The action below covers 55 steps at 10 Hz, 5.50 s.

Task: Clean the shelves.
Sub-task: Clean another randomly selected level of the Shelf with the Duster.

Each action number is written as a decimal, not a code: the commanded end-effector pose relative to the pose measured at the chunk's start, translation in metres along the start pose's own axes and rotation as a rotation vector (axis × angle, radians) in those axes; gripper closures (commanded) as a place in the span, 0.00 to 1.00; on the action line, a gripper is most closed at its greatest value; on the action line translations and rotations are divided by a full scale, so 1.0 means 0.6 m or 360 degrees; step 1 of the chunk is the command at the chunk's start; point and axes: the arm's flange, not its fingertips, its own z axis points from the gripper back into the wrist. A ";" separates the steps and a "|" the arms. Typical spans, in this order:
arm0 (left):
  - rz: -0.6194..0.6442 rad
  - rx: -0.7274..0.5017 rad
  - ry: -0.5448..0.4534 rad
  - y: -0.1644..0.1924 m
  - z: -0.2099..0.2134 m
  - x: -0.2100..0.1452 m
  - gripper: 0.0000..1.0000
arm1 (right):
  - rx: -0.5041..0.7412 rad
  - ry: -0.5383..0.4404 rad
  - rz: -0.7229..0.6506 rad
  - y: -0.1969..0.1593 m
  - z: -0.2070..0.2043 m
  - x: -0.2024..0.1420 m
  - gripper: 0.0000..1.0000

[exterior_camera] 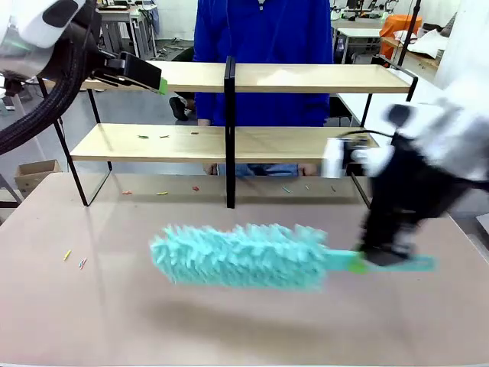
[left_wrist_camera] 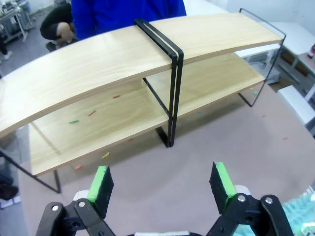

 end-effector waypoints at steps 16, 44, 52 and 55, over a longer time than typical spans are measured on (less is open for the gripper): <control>0.0000 0.0001 -0.0005 0.000 0.001 -0.001 0.00 | -0.0580 -0.0268 -0.1182 -0.131 -0.239 0.328 0.88; 0.0000 0.0001 -0.0005 0.000 0.001 -0.001 0.00 | 0.0252 0.0006 -0.0391 -0.272 -0.292 0.475 0.88; 0.0000 0.0001 -0.0005 0.000 0.001 -0.001 0.00 | 0.0720 -0.0114 0.0052 -0.287 -0.169 0.318 0.88; 0.0000 0.0001 -0.0005 0.000 0.001 -0.001 0.00 | 0.0751 -0.0181 -0.0066 -0.308 -0.102 0.231 0.88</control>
